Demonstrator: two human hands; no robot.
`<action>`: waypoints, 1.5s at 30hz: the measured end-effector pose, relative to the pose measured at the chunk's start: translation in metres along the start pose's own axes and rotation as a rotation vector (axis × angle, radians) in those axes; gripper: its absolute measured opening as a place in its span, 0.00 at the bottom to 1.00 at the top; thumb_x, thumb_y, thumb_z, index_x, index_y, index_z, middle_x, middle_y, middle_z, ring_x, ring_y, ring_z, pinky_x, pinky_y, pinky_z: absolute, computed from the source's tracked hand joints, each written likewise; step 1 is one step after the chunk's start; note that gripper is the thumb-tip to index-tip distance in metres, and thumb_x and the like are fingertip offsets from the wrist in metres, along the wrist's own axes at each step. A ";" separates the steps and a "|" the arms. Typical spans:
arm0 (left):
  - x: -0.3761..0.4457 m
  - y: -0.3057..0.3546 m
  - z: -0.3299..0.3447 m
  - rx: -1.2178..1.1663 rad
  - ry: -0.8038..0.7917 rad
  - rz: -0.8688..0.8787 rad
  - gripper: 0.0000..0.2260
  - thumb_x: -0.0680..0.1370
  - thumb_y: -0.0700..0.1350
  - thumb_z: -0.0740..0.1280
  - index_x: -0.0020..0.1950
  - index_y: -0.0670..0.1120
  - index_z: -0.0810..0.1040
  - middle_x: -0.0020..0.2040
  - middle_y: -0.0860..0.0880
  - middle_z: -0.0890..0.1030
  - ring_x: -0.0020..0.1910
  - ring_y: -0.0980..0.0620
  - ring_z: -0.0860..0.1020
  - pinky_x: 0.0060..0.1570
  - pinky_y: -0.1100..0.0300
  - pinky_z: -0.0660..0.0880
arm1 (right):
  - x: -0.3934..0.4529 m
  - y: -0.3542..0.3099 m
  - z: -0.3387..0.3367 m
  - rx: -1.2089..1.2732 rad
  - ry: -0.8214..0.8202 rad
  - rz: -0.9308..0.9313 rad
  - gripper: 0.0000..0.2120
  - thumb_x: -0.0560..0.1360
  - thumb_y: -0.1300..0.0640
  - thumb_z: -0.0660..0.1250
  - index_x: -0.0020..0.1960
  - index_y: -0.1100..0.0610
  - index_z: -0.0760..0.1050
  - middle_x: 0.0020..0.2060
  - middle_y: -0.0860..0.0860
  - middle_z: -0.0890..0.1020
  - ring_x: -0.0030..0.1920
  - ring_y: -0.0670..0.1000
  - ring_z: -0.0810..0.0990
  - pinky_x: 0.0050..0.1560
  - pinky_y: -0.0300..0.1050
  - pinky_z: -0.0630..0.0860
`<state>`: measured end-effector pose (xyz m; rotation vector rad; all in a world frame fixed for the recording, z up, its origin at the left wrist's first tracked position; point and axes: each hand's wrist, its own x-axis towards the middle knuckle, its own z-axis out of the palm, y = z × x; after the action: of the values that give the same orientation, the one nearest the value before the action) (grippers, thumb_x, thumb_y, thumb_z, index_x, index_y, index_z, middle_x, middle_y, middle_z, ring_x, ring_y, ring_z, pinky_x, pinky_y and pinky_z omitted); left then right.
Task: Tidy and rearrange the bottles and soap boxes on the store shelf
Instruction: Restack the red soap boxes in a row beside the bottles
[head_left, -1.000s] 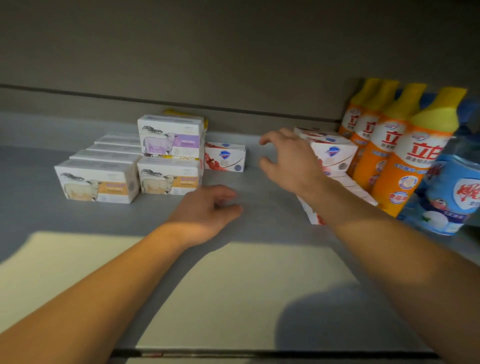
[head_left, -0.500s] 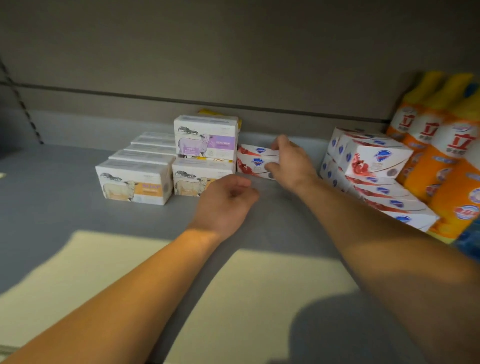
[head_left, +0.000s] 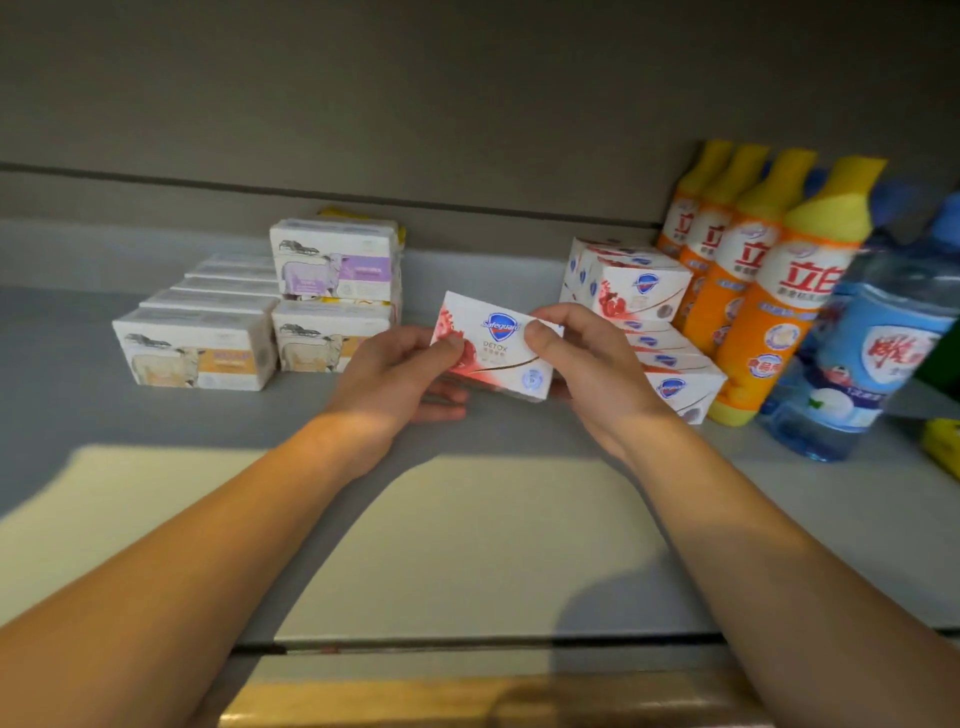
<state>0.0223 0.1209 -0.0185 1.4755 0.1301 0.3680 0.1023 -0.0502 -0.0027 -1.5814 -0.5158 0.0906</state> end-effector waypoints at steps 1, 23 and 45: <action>0.000 0.000 -0.001 -0.005 -0.006 -0.001 0.07 0.77 0.45 0.68 0.46 0.41 0.80 0.37 0.46 0.84 0.34 0.49 0.81 0.37 0.55 0.81 | 0.001 0.003 -0.001 -0.025 -0.003 0.004 0.04 0.77 0.57 0.69 0.51 0.55 0.79 0.47 0.55 0.86 0.48 0.53 0.85 0.44 0.49 0.81; 0.001 0.003 -0.009 0.027 -0.030 0.097 0.14 0.68 0.47 0.73 0.53 0.48 0.80 0.49 0.38 0.80 0.34 0.48 0.78 0.39 0.53 0.80 | 0.001 -0.003 0.001 0.505 -0.172 0.337 0.17 0.78 0.45 0.64 0.54 0.59 0.78 0.41 0.53 0.82 0.30 0.50 0.77 0.29 0.41 0.76; 0.002 0.001 -0.013 0.318 0.070 0.117 0.22 0.79 0.59 0.61 0.28 0.51 0.74 0.22 0.48 0.68 0.20 0.53 0.67 0.27 0.57 0.76 | -0.002 0.002 0.000 -0.097 0.031 0.077 0.16 0.79 0.47 0.65 0.45 0.59 0.82 0.30 0.53 0.79 0.23 0.47 0.73 0.23 0.39 0.69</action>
<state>0.0203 0.1341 -0.0181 1.7893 0.1644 0.5116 0.1013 -0.0508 -0.0050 -1.6954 -0.4407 0.1002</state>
